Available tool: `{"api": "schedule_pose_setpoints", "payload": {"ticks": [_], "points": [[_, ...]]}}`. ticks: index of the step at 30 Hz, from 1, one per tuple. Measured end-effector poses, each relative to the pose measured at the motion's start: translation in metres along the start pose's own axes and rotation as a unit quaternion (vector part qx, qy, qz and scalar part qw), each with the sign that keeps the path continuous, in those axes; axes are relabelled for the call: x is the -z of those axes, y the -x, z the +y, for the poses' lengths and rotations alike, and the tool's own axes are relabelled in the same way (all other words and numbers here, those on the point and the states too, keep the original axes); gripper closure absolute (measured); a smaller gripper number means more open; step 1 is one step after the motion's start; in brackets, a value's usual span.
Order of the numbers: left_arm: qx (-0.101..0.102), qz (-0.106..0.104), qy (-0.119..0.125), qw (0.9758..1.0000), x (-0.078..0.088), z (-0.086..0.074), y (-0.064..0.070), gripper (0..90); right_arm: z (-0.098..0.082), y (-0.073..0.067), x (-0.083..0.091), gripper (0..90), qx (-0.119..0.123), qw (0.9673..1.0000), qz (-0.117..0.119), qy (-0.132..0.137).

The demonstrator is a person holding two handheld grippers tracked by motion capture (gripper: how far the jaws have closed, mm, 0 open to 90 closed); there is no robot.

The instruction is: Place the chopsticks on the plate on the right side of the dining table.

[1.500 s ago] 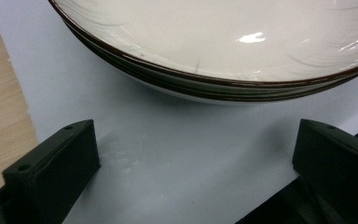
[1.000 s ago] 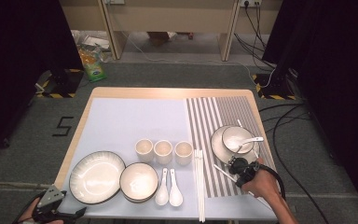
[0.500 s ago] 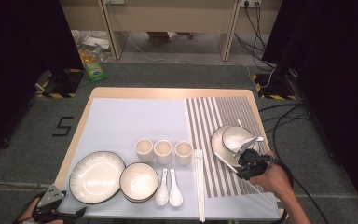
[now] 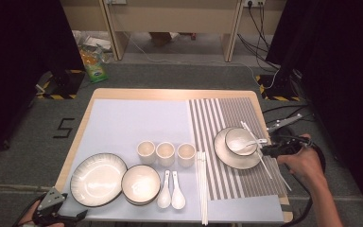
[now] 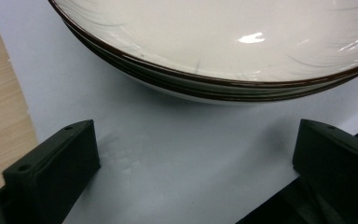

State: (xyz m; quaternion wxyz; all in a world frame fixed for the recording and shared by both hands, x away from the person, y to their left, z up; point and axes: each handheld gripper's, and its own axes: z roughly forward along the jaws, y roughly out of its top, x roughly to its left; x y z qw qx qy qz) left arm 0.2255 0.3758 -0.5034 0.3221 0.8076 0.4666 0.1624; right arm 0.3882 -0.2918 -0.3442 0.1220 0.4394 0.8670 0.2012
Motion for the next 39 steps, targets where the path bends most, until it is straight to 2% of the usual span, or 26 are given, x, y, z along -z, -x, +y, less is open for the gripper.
{"api": "schedule_pose_setpoints", "payload": {"ticks": [1, 7, 11, 16, 17, 19, 30, 34, 39], "points": [[0.000, -0.002, 0.001, 1.0000, 0.000, 0.000, 0.000, 0.0, -0.003, 0.012, 0.000, 84.5, -0.020, 0.9998, -0.004, 0.002], [0.001, 0.000, 0.000, 1.0000, 0.000, 0.000, 0.000, 0.0, -0.011, 0.037, -0.007, 84.5, -0.064, 0.9979, -0.010, 0.000], [0.000, 0.000, 0.001, 1.0000, 0.000, 0.000, 0.000, 0.0, -0.016, 0.045, -0.016, 84.5, -0.089, 0.9960, -0.007, 0.002], [0.000, 0.000, 0.000, 1.0000, 0.000, 0.000, 0.000, 0.0, -0.019, 0.054, -0.025, 84.5, -0.104, 0.9946, -0.007, 0.003], [0.003, -0.001, 0.000, 1.0000, 0.000, 0.000, 0.000, 0.0, -0.021, 0.057, -0.029, 84.5, -0.115, 0.9934, -0.006, -0.002], [0.004, -0.001, 0.000, 1.0000, 0.000, 0.000, 0.001, 0.0, -0.022, 0.060, -0.033, 84.5, -0.122, 0.9926, -0.003, 0.002], [0.004, 0.000, 0.001, 1.0000, 0.000, 0.000, 0.001, 0.0, -0.023, 0.062, -0.054, 84.5, -0.137, 0.9905, -0.001, -0.005], [0.003, 0.001, -0.001, 1.0000, 0.000, 0.001, 0.001, 0.0, -0.021, 0.061, -0.057, 84.5, -0.130, 0.9914, 0.003, -0.004], [0.002, 0.001, -0.001, 1.0000, 0.000, 0.001, 0.001, 0.0, -0.016, 0.058, -0.065, 84.5, -0.133, 0.9911, 0.009, -0.002]]}}
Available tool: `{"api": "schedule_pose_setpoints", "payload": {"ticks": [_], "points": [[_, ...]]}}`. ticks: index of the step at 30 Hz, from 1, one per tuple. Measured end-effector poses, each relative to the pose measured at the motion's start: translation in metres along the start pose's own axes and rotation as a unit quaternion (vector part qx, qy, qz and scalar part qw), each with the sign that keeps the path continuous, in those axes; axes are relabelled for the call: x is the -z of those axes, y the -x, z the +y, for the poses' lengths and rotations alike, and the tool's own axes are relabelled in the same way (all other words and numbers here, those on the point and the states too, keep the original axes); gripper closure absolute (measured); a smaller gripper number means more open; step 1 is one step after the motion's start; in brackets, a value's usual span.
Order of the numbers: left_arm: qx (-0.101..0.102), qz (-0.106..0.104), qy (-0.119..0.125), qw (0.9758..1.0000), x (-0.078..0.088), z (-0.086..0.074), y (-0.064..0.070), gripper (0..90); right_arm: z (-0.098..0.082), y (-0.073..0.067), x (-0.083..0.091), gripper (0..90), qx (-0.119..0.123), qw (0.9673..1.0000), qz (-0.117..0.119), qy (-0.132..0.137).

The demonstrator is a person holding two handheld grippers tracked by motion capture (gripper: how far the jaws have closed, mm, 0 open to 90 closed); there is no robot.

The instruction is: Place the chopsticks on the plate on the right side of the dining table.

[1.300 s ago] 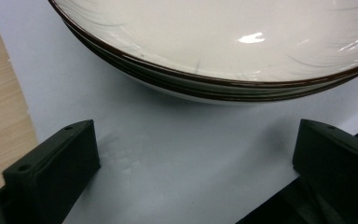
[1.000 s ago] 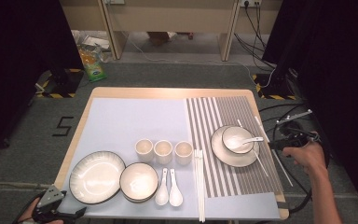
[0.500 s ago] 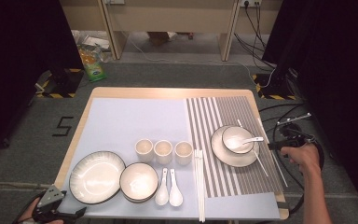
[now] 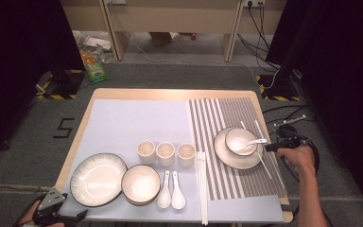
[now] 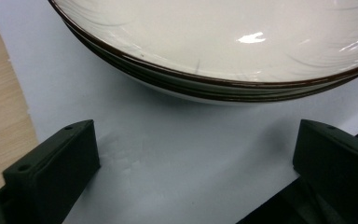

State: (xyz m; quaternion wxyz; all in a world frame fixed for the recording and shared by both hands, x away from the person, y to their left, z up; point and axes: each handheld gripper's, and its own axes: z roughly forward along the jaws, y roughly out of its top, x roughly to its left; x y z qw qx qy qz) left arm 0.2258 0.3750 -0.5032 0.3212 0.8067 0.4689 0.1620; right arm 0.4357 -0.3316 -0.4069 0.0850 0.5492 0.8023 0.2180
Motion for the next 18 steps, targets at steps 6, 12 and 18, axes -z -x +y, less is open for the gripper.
{"api": "schedule_pose_setpoints", "payload": {"ticks": [6, 12, 18], "points": [[0.000, 0.000, 0.001, 1.0000, 0.000, 0.000, 0.000, 0.0, 0.001, 0.000, -0.008, 84.5, 0.000, 1.0000, 0.004, 0.005], [0.000, 0.000, 0.001, 1.0000, 0.000, 0.000, 0.000, 0.0, 0.004, -0.003, -0.014, 84.5, 0.004, 0.9999, 0.008, 0.004], [0.000, 0.000, 0.000, 1.0000, 0.000, 0.000, 0.000, 0.0, 0.005, -0.002, -0.020, 84.5, 0.001, 1.0000, 0.010, 0.001]]}}
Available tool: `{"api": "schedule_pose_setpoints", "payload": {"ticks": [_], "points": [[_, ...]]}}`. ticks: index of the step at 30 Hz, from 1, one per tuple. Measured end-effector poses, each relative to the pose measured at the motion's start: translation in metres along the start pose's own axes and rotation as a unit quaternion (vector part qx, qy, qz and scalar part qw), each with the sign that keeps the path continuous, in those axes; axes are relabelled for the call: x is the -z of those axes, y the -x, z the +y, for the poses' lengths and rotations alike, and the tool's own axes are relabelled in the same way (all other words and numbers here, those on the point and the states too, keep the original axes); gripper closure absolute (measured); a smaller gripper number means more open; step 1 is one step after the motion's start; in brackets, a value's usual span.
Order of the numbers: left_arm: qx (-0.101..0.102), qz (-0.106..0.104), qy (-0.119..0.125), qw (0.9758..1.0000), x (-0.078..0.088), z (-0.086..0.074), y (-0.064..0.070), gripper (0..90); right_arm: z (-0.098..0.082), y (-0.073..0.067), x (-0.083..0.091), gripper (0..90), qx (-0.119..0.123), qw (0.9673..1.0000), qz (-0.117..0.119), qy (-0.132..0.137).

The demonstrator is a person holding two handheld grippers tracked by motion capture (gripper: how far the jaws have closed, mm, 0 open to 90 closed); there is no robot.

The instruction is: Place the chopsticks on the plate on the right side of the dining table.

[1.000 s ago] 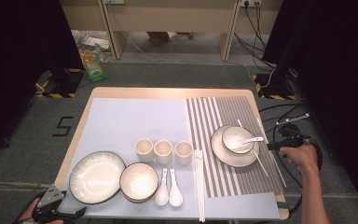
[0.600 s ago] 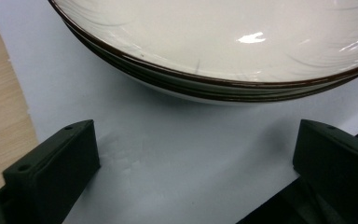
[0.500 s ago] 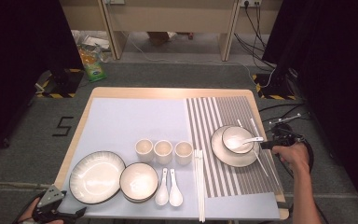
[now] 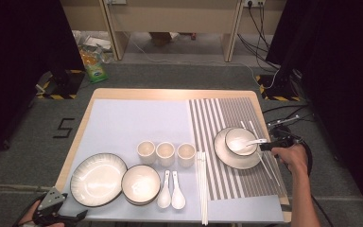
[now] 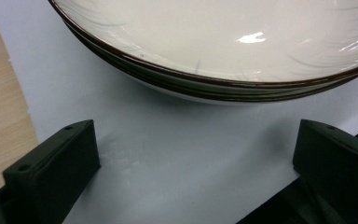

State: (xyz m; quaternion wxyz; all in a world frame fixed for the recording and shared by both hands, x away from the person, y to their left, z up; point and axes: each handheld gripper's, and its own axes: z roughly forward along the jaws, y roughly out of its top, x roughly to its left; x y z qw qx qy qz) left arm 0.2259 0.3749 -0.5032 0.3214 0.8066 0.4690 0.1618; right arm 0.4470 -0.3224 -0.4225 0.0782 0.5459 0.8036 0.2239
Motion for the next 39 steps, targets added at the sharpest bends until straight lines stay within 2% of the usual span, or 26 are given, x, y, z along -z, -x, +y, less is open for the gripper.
{"api": "schedule_pose_setpoints", "payload": {"ticks": [12, 20, 28, 35, 36, 37, 39], "points": [[0.000, 0.000, -0.003, 1.0000, 0.000, 0.001, 0.000, 0.0, 0.000, 0.001, -0.011, 84.4, 0.003, 1.0000, 0.004, 0.007], [0.000, 0.001, 0.000, 1.0000, 0.000, 0.000, 0.000, 0.0, 0.002, 0.003, -0.014, 84.4, -0.005, 0.9998, 0.008, 0.016], [0.000, 0.000, -0.003, 1.0000, 0.000, 0.001, 0.000, 0.0, 0.001, 0.004, -0.015, 83.4, -0.001, 0.9997, 0.010, 0.022], [0.000, 0.001, 0.000, 1.0000, 0.000, 0.000, 0.000, 0.0, -0.001, 0.004, -0.013, 80.0, -0.007, 0.9996, 0.013, 0.024], [0.000, 0.001, 0.000, 1.0000, 0.000, 0.000, 0.000, 0.0, -0.001, 0.004, -0.012, 79.9, -0.002, 0.9996, 0.013, 0.025], [0.000, 0.000, -0.002, 1.0000, 0.000, 0.000, 0.000, 0.0, -0.002, 0.003, -0.012, 79.9, -0.007, 0.9996, 0.015, 0.023], [-0.001, 0.000, -0.003, 1.0000, 0.000, 0.000, 0.000, 0.0, -0.003, 0.003, -0.011, 80.1, -0.001, 0.9996, 0.015, 0.023]]}}
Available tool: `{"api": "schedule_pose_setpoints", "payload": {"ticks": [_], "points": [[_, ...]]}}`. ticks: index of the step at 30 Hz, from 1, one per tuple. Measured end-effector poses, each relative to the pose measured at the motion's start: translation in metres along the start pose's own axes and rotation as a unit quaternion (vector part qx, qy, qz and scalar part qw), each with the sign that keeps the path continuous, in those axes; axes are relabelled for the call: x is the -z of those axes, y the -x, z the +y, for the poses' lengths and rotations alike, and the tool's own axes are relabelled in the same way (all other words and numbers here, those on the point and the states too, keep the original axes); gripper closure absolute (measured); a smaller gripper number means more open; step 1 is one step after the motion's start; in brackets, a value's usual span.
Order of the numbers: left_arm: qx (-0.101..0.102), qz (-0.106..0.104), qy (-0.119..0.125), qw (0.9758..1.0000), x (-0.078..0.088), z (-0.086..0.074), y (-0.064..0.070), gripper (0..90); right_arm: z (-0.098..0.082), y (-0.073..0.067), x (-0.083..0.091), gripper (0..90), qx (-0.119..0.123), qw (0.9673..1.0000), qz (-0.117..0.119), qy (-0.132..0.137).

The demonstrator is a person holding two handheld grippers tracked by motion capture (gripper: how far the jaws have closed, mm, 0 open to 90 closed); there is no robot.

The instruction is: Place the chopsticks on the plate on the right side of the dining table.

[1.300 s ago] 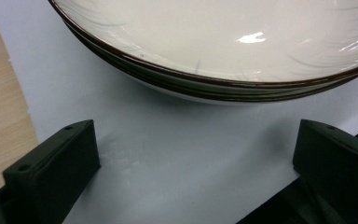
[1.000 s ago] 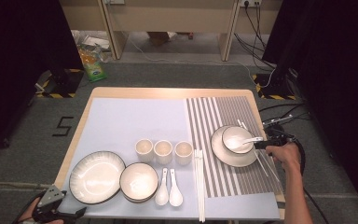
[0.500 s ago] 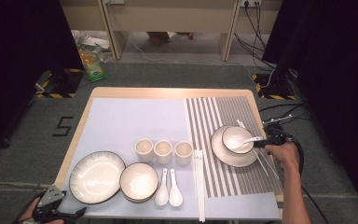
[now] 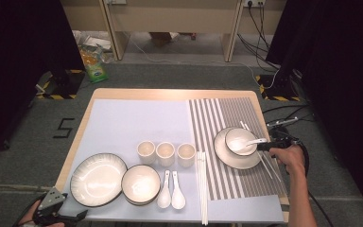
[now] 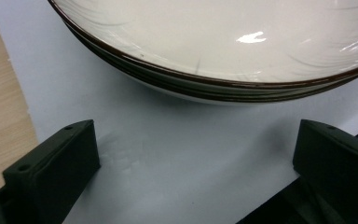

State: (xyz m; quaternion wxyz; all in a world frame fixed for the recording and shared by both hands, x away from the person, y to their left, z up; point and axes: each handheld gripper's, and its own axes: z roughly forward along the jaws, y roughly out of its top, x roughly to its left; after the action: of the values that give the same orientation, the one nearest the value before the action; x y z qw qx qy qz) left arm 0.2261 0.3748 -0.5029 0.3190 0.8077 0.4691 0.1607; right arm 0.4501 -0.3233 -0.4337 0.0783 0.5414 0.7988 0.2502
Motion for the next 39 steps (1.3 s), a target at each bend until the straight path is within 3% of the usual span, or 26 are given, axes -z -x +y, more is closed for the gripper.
{"api": "schedule_pose_setpoints", "payload": {"ticks": [14, 22, 39], "points": [[0.000, 0.000, 0.000, 1.0000, 0.000, 0.000, 0.000, 0.0, -0.006, -0.001, 0.008, 77.6, 0.002, 1.0000, -0.004, 0.007], [0.001, 0.001, 0.002, 1.0000, 0.000, 0.000, 0.000, 0.0, -0.014, 0.000, 0.017, 76.5, 0.007, 0.9997, 0.006, 0.021], [0.001, 0.000, 0.001, 1.0000, 0.000, 0.000, 0.000, 0.0, -0.048, 0.002, 0.037, 74.9, 0.025, 0.9992, 0.012, 0.028]]}}
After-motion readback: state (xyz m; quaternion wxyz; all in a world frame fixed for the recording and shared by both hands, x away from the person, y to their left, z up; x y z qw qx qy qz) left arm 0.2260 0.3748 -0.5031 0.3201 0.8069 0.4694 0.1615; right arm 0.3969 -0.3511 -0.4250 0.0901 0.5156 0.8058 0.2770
